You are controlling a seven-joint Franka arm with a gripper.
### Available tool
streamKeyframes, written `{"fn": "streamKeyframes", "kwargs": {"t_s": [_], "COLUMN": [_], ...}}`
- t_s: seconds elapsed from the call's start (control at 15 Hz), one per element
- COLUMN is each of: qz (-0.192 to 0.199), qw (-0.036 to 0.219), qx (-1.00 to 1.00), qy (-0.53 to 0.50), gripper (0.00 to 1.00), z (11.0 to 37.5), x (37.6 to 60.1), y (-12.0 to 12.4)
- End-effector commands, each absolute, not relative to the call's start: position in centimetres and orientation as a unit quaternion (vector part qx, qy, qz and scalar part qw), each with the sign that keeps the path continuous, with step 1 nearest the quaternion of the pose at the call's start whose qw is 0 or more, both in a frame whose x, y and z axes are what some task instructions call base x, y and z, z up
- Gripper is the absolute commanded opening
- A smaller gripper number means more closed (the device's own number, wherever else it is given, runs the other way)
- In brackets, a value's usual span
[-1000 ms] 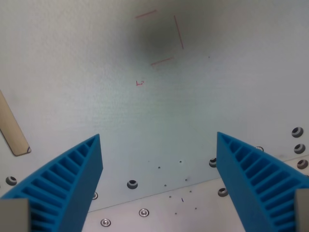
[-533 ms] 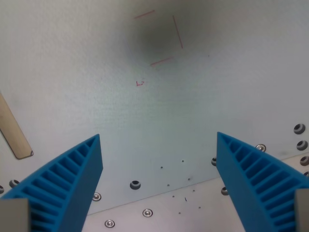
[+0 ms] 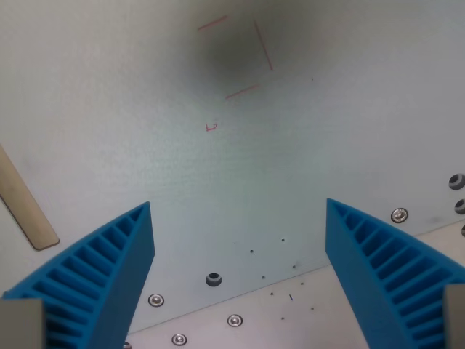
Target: Rotate around gripper positive z
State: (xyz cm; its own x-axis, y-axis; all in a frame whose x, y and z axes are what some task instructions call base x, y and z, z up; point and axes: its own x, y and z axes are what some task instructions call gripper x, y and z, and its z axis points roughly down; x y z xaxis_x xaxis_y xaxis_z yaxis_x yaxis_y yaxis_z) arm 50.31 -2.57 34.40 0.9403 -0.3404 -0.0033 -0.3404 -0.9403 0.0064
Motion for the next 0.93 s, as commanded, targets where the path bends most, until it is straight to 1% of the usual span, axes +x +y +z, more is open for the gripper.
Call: {"fn": "streamKeyframes", "kwargs": {"t_s": [0.07, 0.93], "qz": [0.0, 0.0], "qw": [0.003, 0.003], "qx": [0.972, 0.951], "qy": [-0.237, -0.31], "gripper": [1.0, 1.0], "z": [34.58, 34.58], "x": [50.3, 50.3], "y": [-2.57, -2.57]}}
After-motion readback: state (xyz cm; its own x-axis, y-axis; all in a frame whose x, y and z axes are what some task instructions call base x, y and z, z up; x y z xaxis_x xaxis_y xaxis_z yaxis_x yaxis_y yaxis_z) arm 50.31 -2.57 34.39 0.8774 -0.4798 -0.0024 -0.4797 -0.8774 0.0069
